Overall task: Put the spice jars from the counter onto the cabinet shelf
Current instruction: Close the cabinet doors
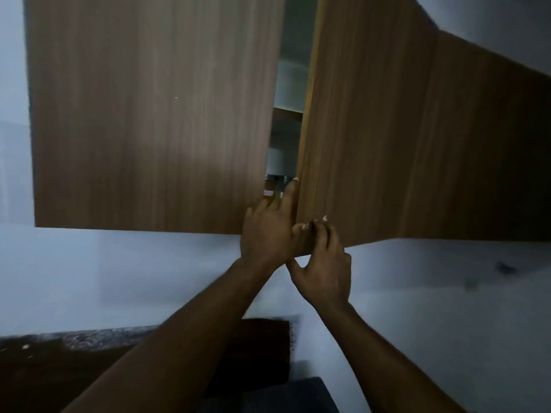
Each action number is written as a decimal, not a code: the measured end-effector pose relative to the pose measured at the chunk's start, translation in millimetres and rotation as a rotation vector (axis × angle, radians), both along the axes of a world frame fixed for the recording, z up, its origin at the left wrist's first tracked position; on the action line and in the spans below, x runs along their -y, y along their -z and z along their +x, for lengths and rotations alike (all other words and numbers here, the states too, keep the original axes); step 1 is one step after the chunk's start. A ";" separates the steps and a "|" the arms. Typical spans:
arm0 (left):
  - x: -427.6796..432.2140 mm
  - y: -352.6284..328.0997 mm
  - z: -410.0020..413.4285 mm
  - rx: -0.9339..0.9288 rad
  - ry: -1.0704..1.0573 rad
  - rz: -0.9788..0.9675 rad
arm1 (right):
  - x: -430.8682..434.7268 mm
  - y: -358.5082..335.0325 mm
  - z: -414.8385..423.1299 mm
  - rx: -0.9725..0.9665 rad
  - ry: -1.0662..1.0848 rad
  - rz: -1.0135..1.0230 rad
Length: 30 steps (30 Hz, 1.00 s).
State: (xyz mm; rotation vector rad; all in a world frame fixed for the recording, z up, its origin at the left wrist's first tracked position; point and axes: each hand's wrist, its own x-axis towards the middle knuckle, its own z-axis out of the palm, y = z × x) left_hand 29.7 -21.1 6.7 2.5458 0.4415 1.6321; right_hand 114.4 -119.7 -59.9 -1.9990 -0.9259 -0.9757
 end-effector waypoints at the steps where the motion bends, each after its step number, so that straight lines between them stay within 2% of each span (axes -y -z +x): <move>1: -7.0 0.3 -0.7 -0.024 -0.032 0.004 | -6.5 -1.3 2.3 0.002 0.004 -0.011; 7: -50.3 2.9 8.4 -0.165 -0.225 0.195 | -48.4 -8.0 18.1 -0.004 -0.008 -0.074; 13: -67.1 8.5 22.2 -0.285 -0.413 0.249 | -72.7 -5.8 36.7 0.007 -0.033 -0.111; 24: -95.7 19.8 45.0 -0.284 -0.552 0.245 | -99.5 -2.1 74.2 0.078 -0.047 -0.132; 30: -98.9 25.5 54.9 -0.260 -0.583 0.264 | -111.7 8.1 90.2 0.127 -0.065 -0.071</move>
